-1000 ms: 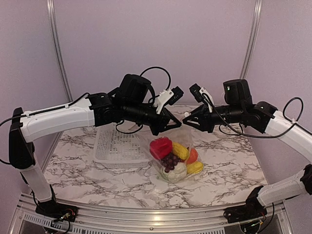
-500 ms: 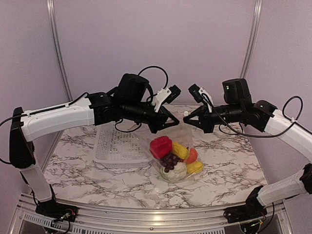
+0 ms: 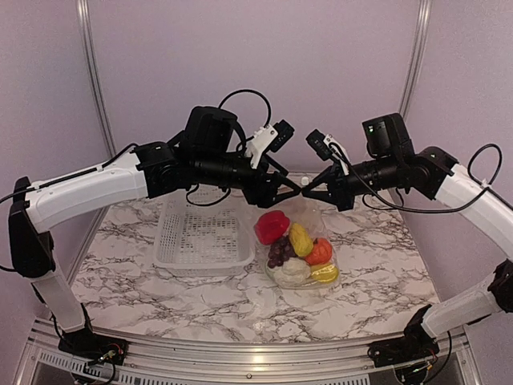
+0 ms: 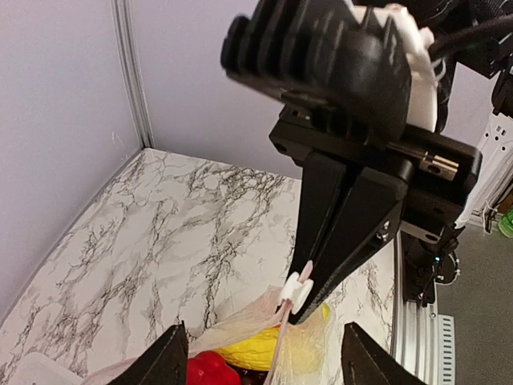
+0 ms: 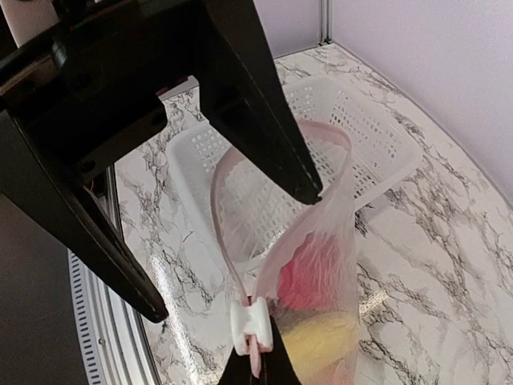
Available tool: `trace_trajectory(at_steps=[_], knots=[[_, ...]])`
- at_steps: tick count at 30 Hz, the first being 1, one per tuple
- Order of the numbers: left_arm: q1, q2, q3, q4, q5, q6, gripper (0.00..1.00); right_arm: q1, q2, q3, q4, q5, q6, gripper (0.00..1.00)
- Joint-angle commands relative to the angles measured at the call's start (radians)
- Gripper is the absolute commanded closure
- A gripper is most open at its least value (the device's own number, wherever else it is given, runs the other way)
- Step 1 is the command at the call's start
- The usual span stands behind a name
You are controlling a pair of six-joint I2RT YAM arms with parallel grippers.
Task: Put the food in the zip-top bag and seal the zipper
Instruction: Hold the zipper from the zipper food storage bag.
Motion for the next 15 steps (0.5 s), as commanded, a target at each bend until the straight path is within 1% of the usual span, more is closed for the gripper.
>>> trace_trajectory(at_steps=[1, 9, 12, 15], knots=[[0.005, -0.025, 0.068, -0.004, 0.033, 0.038, 0.33, 0.016, -0.002, 0.062, -0.033, -0.050, -0.037, 1.00], [0.005, 0.000, 0.045, 0.004, 0.154, 0.031, 0.40, 0.033, 0.014, 0.115, -0.103, -0.076, -0.065, 1.00], [0.005, 0.003, 0.032, 0.011, 0.163, 0.033, 0.43, 0.034, 0.015, 0.131, -0.112, -0.092, -0.062, 1.00], [0.005, 0.005, 0.028, 0.019, 0.159, 0.031, 0.43, 0.037, 0.024, 0.150, -0.127, -0.109, -0.058, 1.00]])
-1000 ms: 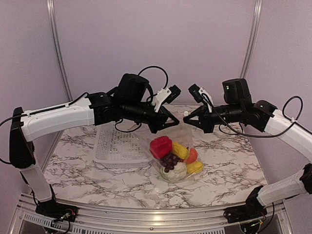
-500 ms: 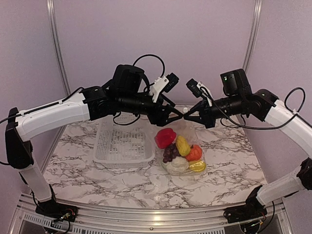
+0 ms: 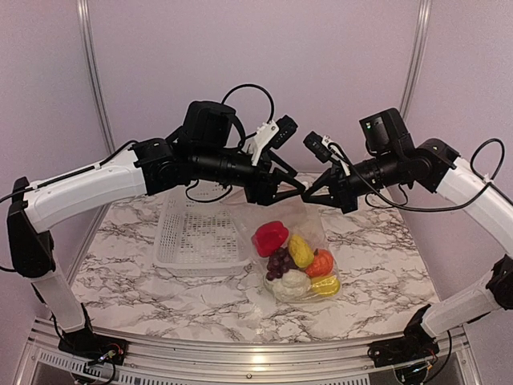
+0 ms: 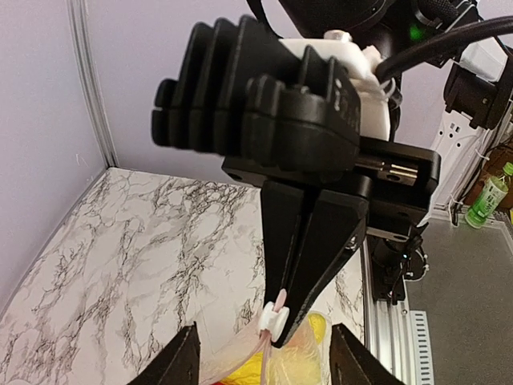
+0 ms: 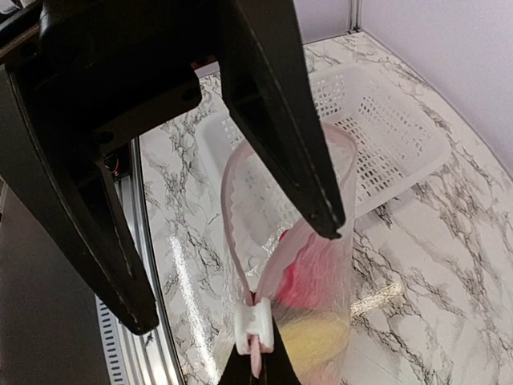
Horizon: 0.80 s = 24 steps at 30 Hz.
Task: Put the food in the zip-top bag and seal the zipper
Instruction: Hold the zipper from the zipper food storage bag.
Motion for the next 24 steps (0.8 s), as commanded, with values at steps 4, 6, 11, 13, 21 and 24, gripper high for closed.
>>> trace_trajectory(at_steps=[4, 6, 11, 13, 21, 24], knots=[[0.005, 0.013, -0.020, 0.018, 0.023, 0.003, 0.43, 0.018, 0.007, 0.084, -0.003, -0.071, -0.009, 1.00], [0.006, 0.018, -0.022, 0.023, 0.031, -0.003, 0.42, 0.019, 0.014, 0.092, -0.009, -0.082, -0.010, 1.00], [0.009, 0.037, -0.023, 0.036, 0.085, -0.023, 0.52, 0.022, 0.014, 0.098, -0.015, -0.078, -0.009, 1.00], [0.010, 0.044, -0.024, 0.040, 0.113, -0.033, 0.57, 0.021, 0.014, 0.099, -0.016, -0.072, -0.007, 1.00], [0.023, 0.041, -0.052, 0.084, 0.169, -0.069, 0.76, 0.021, 0.018, 0.103, -0.017, -0.050, -0.004, 1.00], [0.035, 0.033, -0.060, 0.106, 0.181, -0.094, 0.76, 0.021, 0.022, 0.101, -0.016, -0.047, -0.003, 1.00]])
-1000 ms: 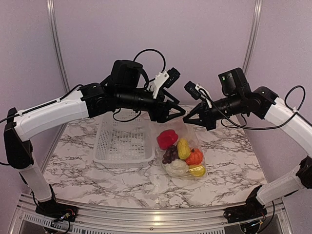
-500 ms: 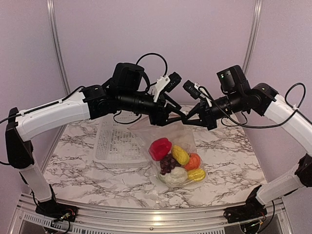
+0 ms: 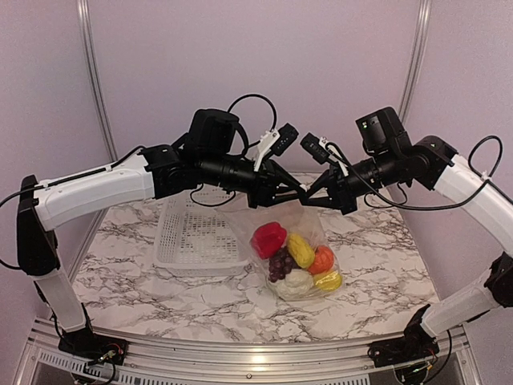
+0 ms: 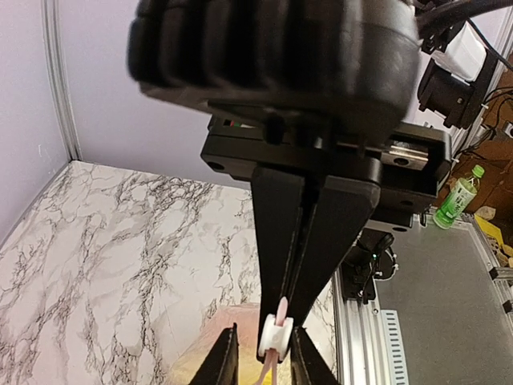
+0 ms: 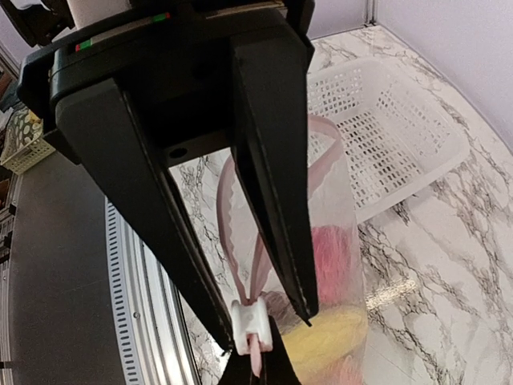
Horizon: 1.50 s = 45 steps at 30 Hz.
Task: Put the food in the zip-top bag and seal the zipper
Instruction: Hold the zipper from the zipper food storage bag, then zip the zipper of the food storage bag.
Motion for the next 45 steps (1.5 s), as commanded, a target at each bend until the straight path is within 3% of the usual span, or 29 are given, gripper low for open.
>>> trace_trajectory(at_steps=[1, 11, 17, 29, 45], knots=[[0.018, -0.001, -0.028, 0.058, 0.051, -0.037, 0.76, 0.010, -0.002, 0.059, 0.041, -0.006, -0.003, 1.00], [0.031, 0.003, -0.047, 0.102, 0.095, -0.091, 0.88, 0.010, 0.005, 0.050, 0.056, 0.011, -0.003, 1.00], [0.037, 0.008, -0.054, 0.105, 0.095, -0.090, 1.00, 0.005, 0.002, 0.031, 0.084, 0.030, 0.014, 1.00], [0.094, -0.085, -0.213, 0.027, 0.043, -0.010, 1.00, -0.132, -0.021, 0.027, 0.158, 0.005, 0.048, 1.00], [0.136, -0.270, -0.500, -0.040, -0.009, 0.045, 1.00, -0.215, -0.012, 0.020, 0.138, 0.147, 0.025, 1.00]])
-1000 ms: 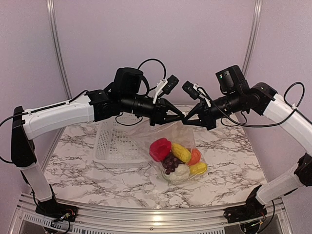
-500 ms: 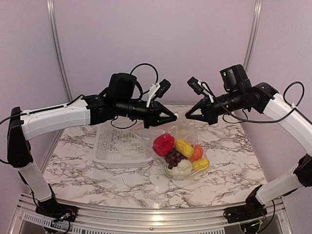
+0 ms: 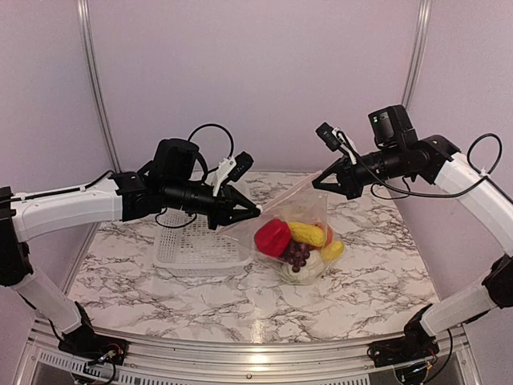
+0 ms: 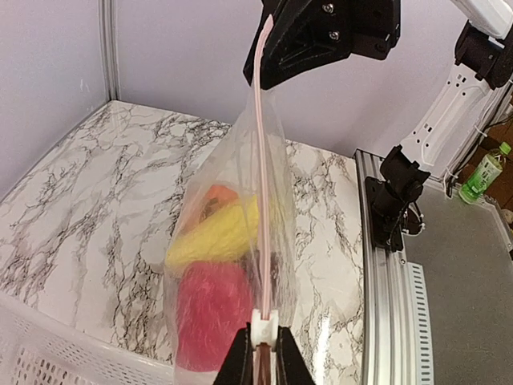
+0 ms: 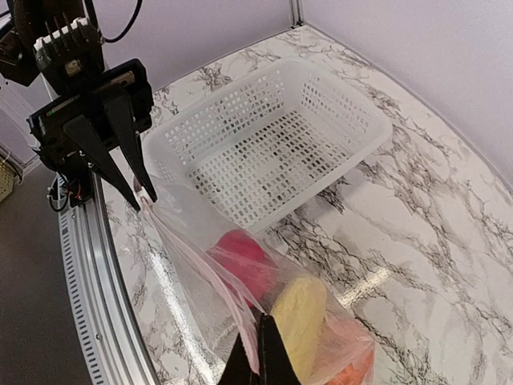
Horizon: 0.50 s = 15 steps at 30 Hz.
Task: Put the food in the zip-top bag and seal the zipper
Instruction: Zip the zipper of the food storage bag.
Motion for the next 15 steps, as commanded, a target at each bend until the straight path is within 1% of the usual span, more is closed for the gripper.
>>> trace_trajectory(at_steps=[1, 7, 15], knots=[[0.017, -0.058, -0.085, -0.155, -0.016, 0.021, 1.00, -0.058, -0.019, 0.031, 0.083, 0.105, -0.003, 1.00], [0.024, -0.101, -0.152, -0.156, -0.023, 0.025, 0.99, -0.062, -0.016, 0.035, 0.073, 0.156, -0.011, 1.00], [0.040, -0.163, -0.239, -0.154, -0.028, 0.041, 0.98, -0.069, -0.006, 0.048, 0.065, 0.179, -0.009, 1.00]])
